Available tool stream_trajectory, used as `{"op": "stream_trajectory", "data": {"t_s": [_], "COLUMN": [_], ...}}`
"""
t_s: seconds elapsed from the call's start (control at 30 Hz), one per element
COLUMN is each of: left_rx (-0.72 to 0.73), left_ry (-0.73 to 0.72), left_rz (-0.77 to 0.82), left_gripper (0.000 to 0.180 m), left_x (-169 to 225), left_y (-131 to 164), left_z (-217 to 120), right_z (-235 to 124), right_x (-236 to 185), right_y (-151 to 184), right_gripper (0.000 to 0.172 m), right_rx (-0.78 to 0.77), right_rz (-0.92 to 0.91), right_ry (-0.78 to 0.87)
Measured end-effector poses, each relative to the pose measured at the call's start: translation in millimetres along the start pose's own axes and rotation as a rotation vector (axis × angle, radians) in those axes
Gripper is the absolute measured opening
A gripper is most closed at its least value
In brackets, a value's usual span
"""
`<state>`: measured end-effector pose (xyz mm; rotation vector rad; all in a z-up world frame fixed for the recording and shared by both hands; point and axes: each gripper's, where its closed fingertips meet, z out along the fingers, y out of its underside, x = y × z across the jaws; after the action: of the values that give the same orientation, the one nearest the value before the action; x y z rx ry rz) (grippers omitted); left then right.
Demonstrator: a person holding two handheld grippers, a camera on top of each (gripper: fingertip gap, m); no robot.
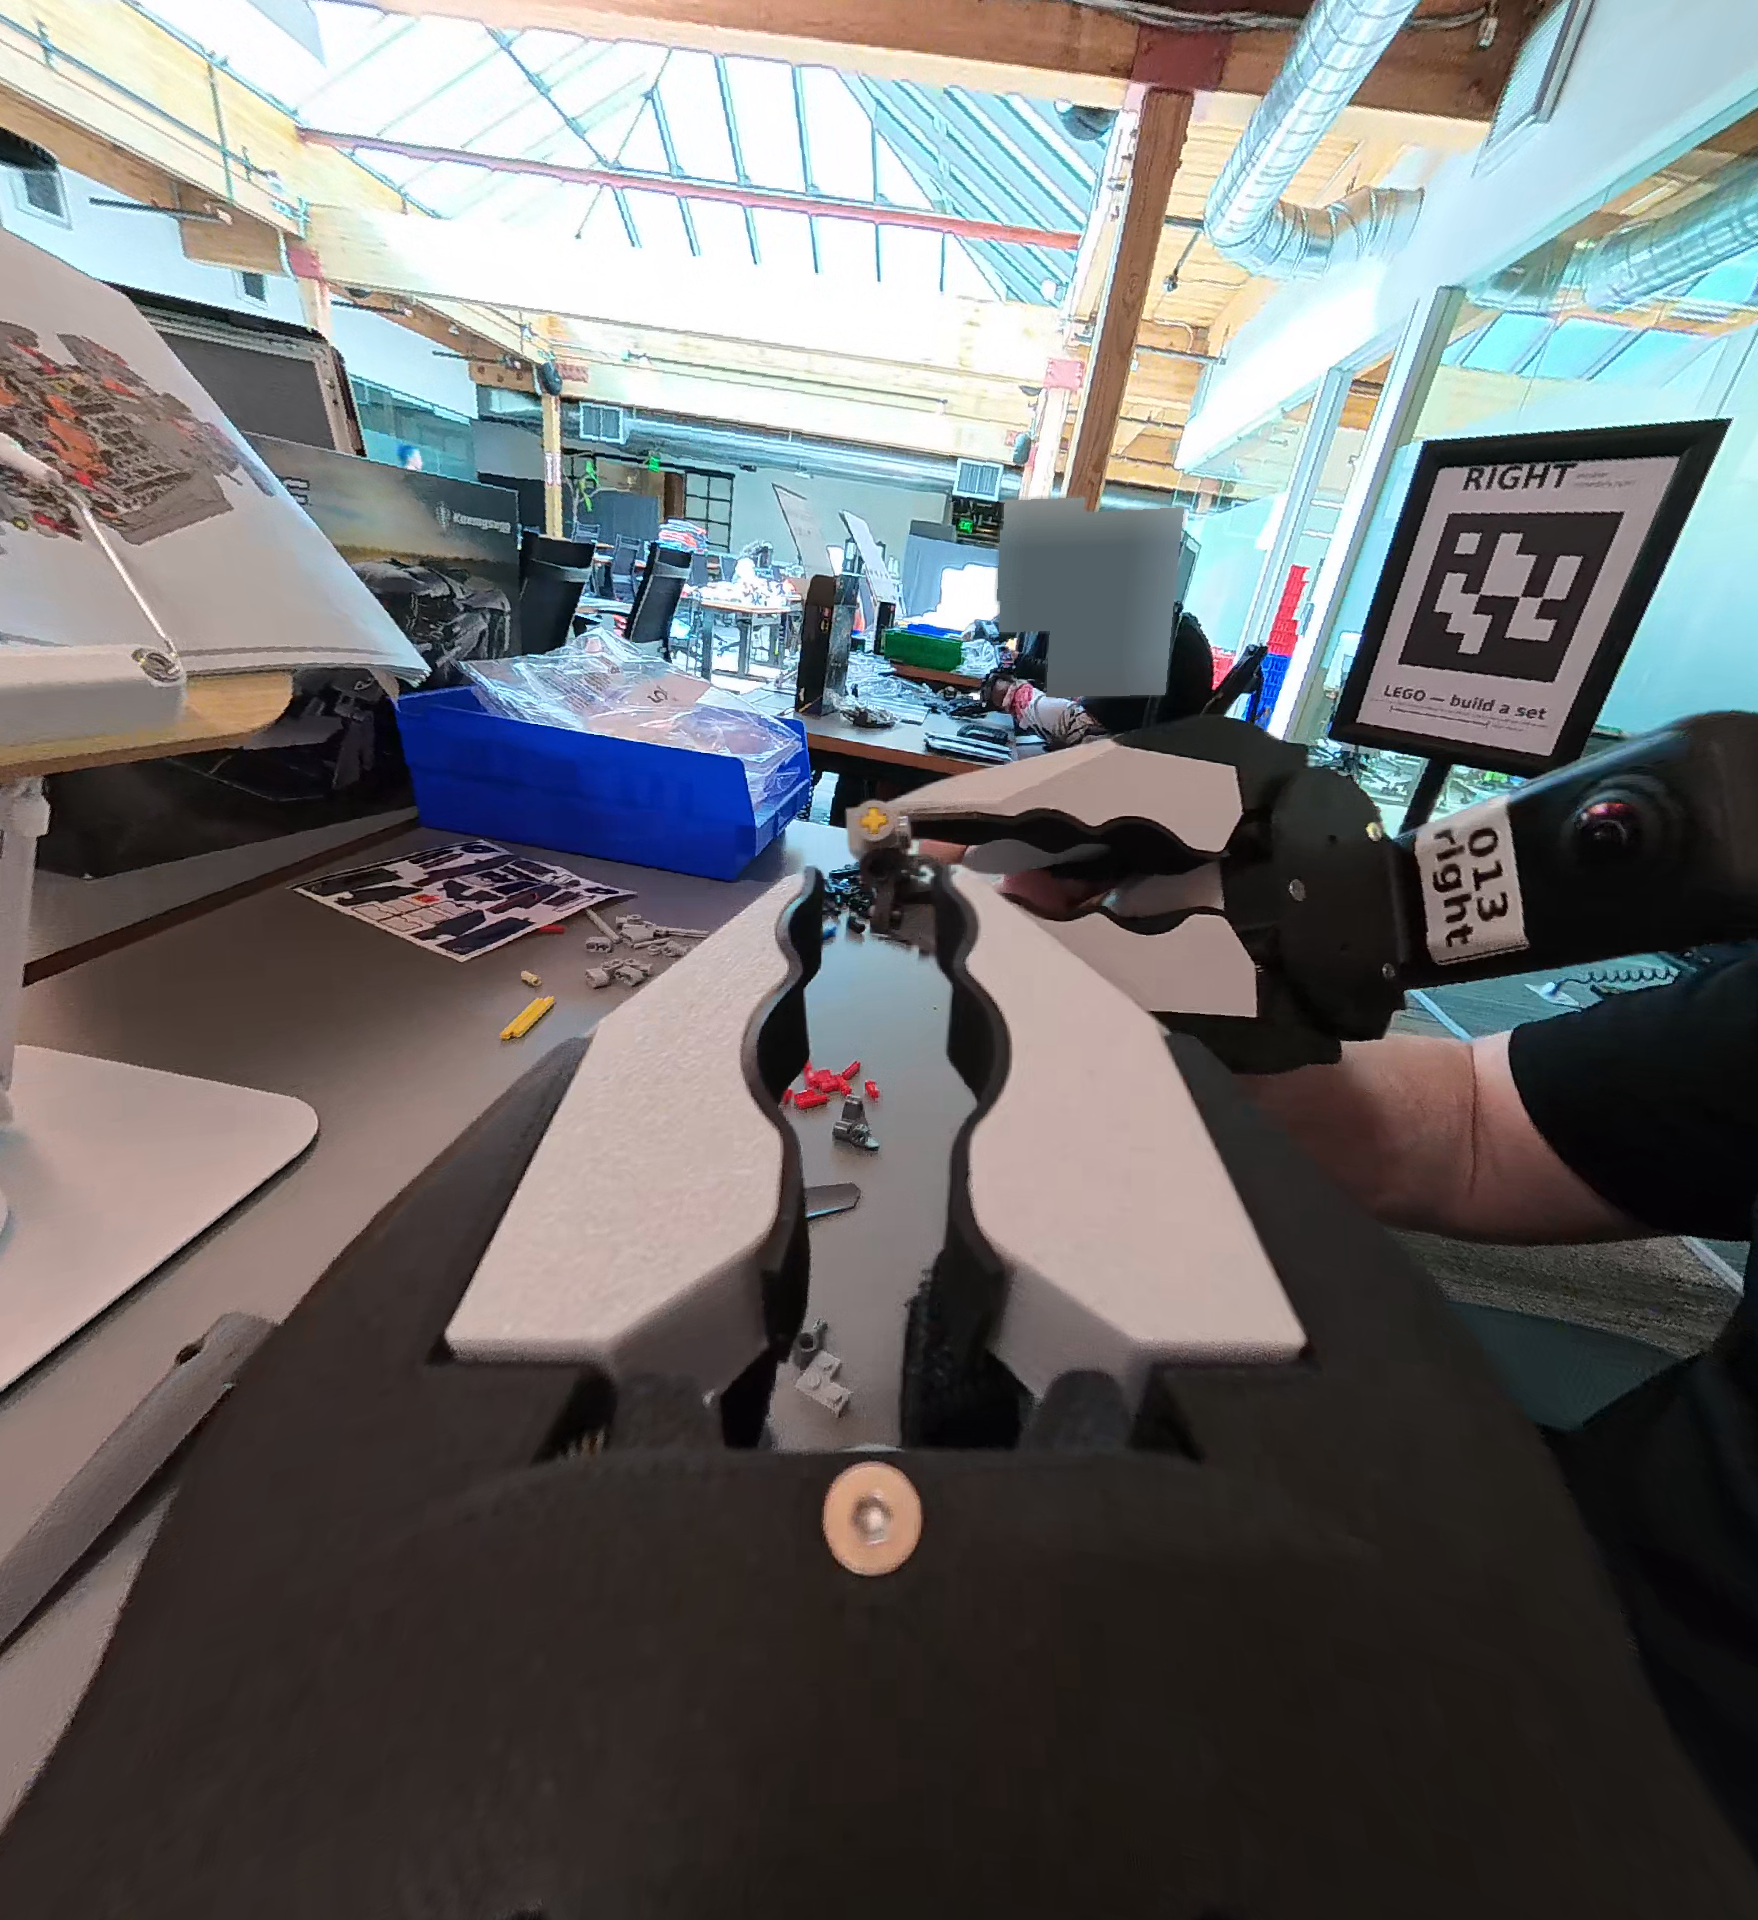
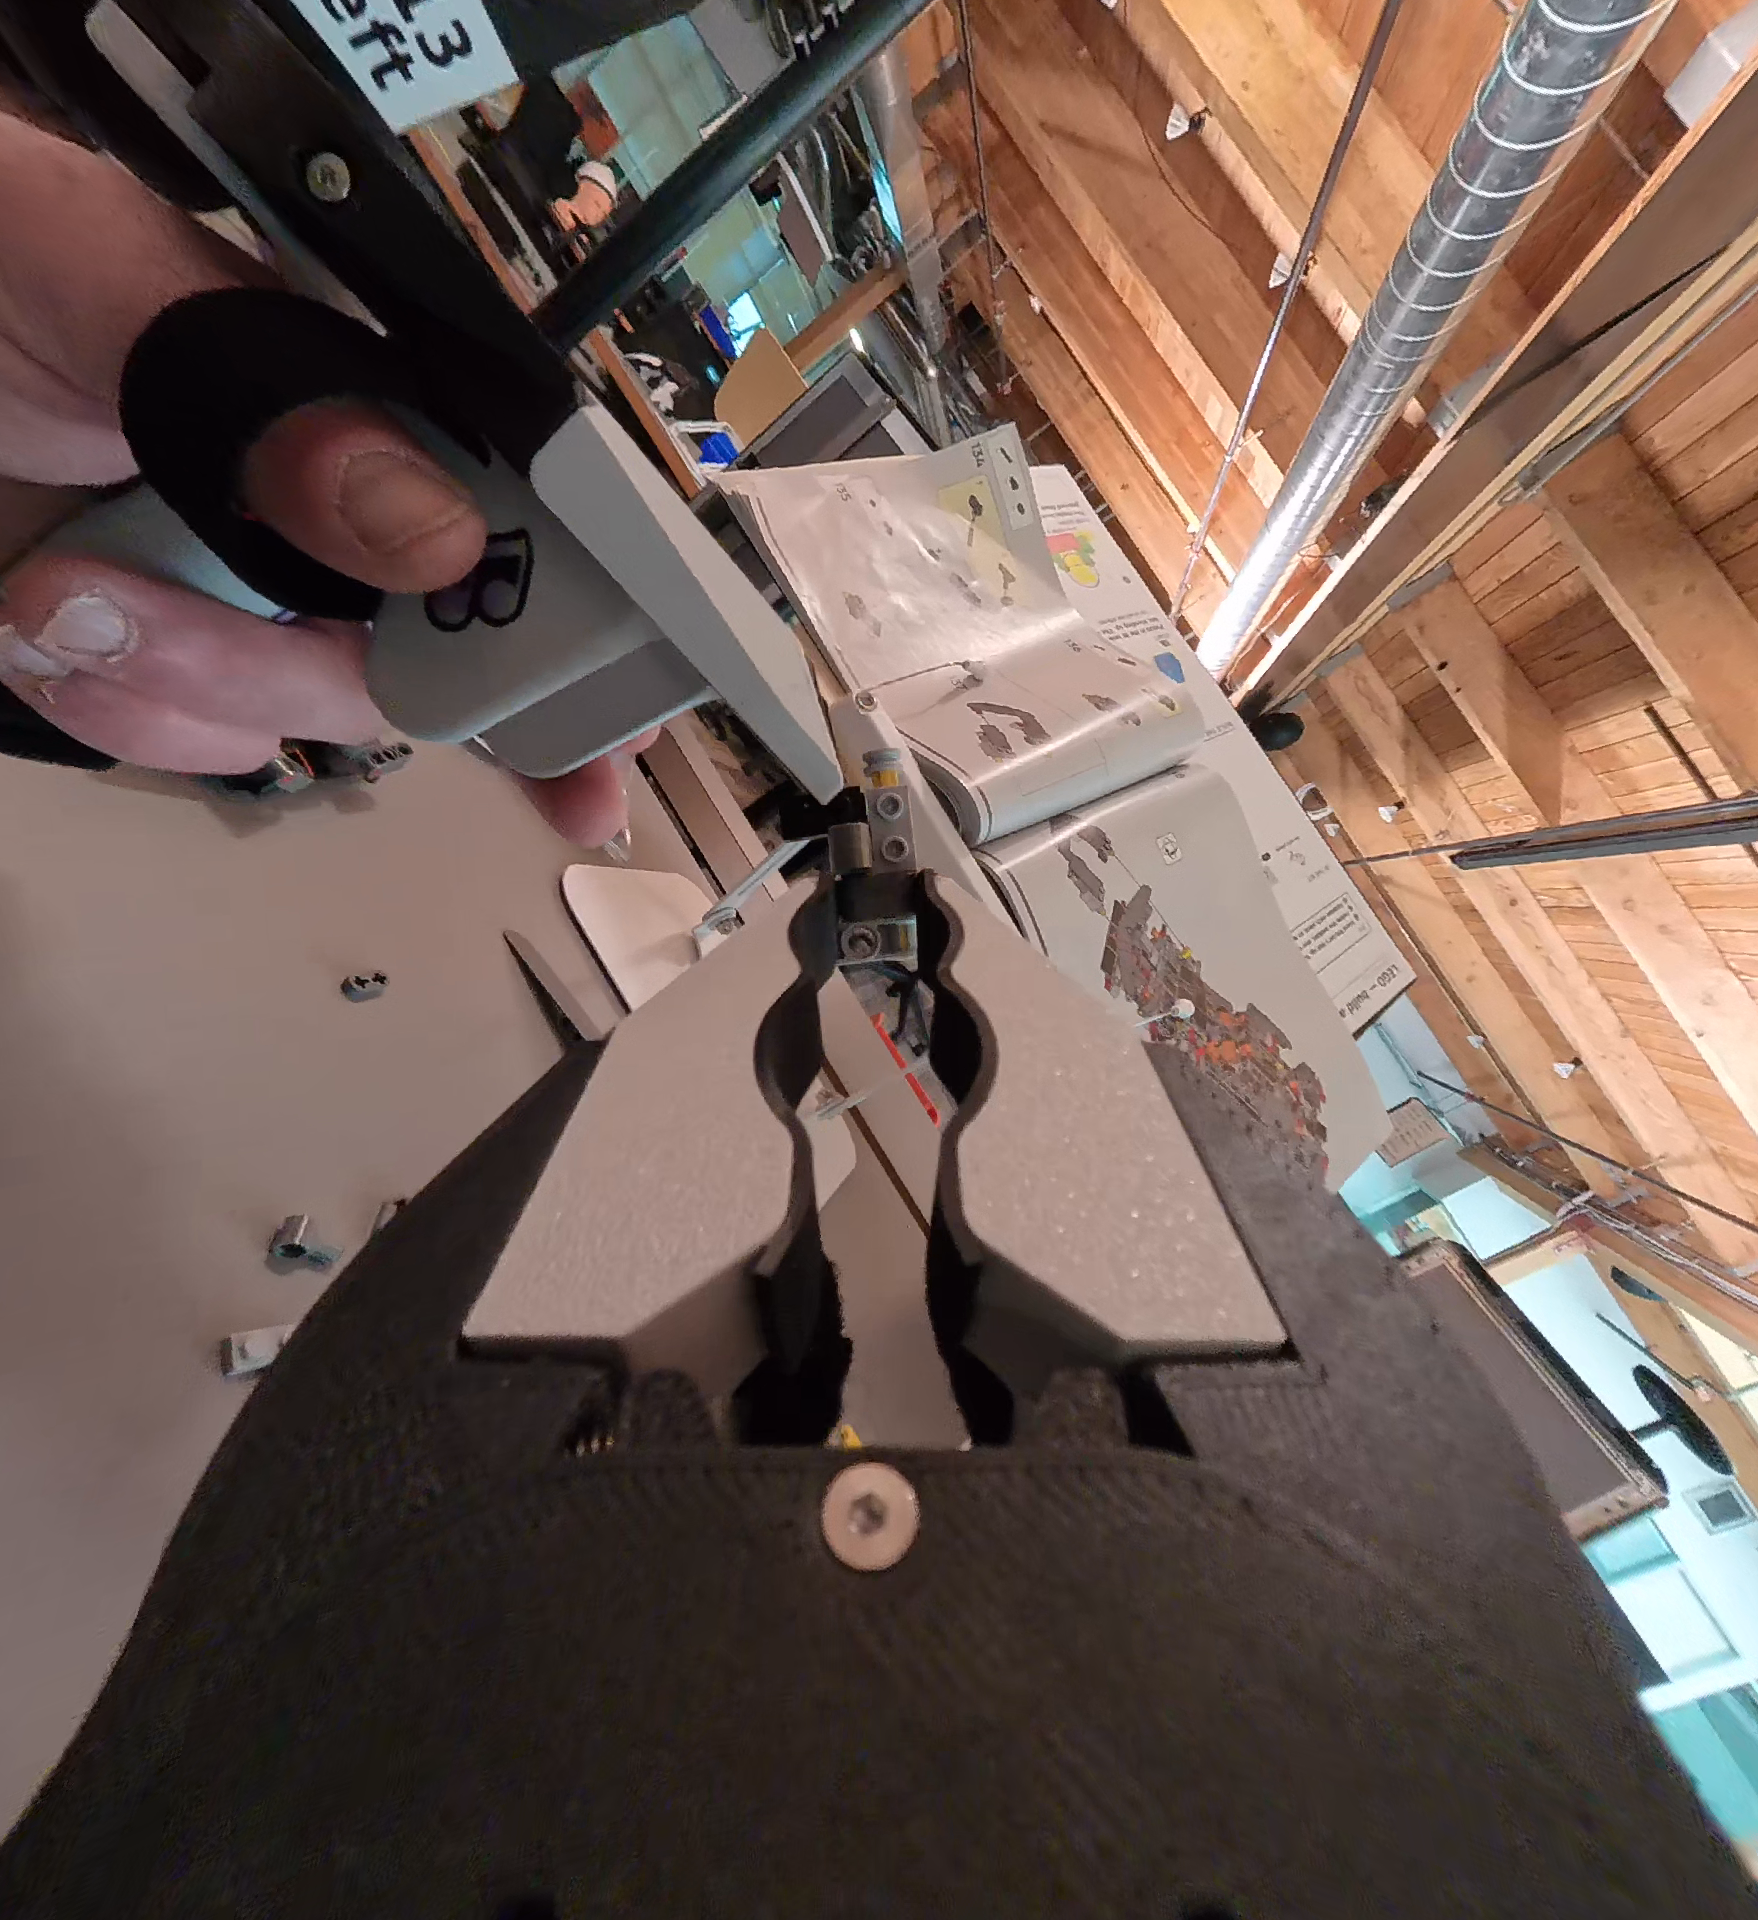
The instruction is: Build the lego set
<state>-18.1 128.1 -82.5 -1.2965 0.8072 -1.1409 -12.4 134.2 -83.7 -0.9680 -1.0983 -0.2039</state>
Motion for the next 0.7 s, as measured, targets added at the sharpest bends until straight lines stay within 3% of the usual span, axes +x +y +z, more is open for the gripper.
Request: {"op": "stream_trajectory", "data": {"t_s": [0.17,0.43,0.7], "left_rx": [0.009,-0.005,0.005], "left_ry": [-0.01,-0.008,0.021], "left_rz": [0.007,-0.001,-0.151], "left_gripper": [0.02,0.007,0.007], "left_x": [-1.8,-0.2,-4.0], "left_y": [-1.0,1.2,-0.3], "left_z": [-0.7,1.5,0.5], "right_z": [0.5,2.1,5.1], "right_x": [-0.7,-1.6,-0.3], "right_y": [-1.5,-1.8,-3.1], "right_gripper": [0.012,0.012,0.012], "right_rx": [0.01,0.011,0.002], "right_rz": [-0.005,-0.023,-0.125], "right_ry": [0.003,0.025,0.082]}}
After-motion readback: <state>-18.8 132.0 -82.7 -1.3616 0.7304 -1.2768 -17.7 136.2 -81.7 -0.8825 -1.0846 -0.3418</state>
